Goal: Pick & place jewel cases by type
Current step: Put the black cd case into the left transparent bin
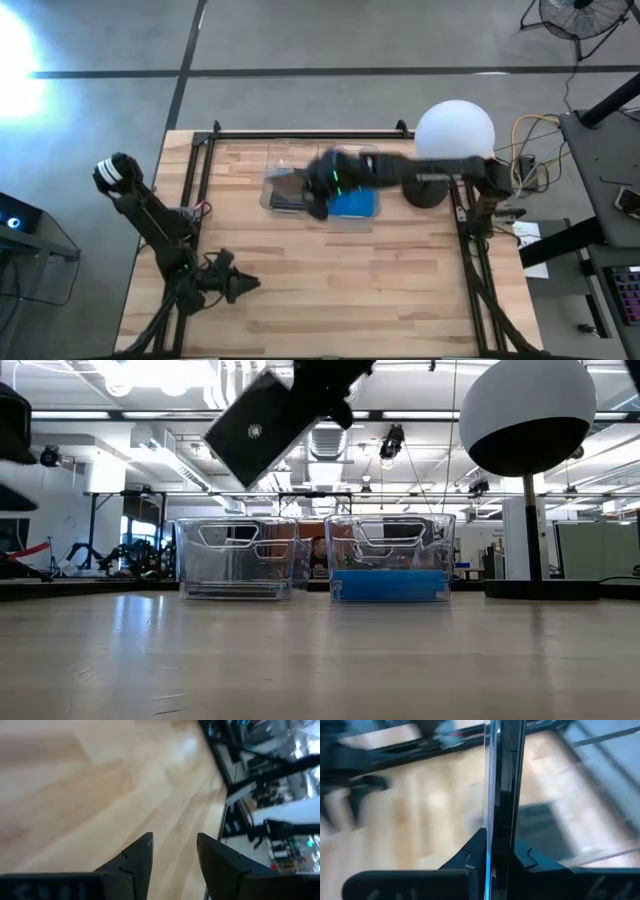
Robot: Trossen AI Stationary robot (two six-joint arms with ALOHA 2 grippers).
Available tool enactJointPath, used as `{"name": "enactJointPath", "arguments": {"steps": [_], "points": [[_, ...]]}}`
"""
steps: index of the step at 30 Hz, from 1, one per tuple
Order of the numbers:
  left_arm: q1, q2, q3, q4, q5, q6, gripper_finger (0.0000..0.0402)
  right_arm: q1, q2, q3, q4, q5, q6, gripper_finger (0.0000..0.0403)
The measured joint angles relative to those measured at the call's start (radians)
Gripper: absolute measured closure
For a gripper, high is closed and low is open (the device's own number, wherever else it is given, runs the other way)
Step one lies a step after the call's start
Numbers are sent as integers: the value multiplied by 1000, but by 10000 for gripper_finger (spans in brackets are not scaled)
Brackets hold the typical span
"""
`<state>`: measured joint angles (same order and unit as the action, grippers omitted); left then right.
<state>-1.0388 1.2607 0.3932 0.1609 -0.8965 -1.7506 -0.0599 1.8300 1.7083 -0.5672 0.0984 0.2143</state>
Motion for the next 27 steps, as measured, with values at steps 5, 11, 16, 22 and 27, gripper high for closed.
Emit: {"name": "enactJointPath", "arguments": {"steps": [5, 11, 16, 22, 27], "points": [[4, -33, -16, -21, -68, 6, 266, -135, 127, 199, -120, -134, -172, 371], [5, -33, -53, -22, -91, -76, 266, -188, 367, 491, -399, -278, -331, 371], [5, -33, -58, -29, -92, -101, 266, -191, 504, 631, -539, -286, -421, 371], [6, -33, -57, -49, -92, -104, 266, -197, 499, 591, -540, -325, -309, 370], [14, -33, -61, -59, -92, -108, 266, -194, 498, 591, -498, -327, -275, 341]]}}
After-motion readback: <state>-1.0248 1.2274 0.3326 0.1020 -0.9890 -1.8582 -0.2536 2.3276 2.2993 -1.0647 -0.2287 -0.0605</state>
